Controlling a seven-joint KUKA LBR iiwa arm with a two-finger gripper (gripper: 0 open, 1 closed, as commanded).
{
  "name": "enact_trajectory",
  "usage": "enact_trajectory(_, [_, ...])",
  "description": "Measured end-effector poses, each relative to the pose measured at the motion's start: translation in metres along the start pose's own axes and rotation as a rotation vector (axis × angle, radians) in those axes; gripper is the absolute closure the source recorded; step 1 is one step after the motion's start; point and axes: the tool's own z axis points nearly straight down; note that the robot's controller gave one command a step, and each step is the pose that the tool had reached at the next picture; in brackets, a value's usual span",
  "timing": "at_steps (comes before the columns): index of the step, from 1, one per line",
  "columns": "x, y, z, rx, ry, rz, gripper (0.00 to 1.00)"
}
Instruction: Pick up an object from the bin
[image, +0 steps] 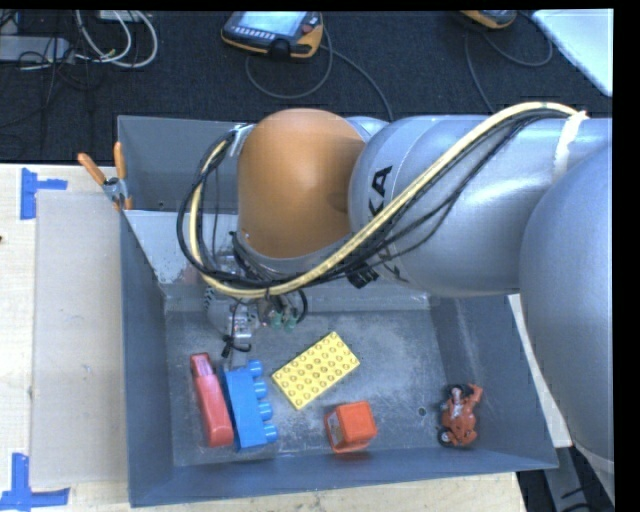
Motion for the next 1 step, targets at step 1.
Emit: enact_trajectory(1, [-0.0018, -0.001, -0.0045, -0.002, -0.008, 0.004, 0.0])
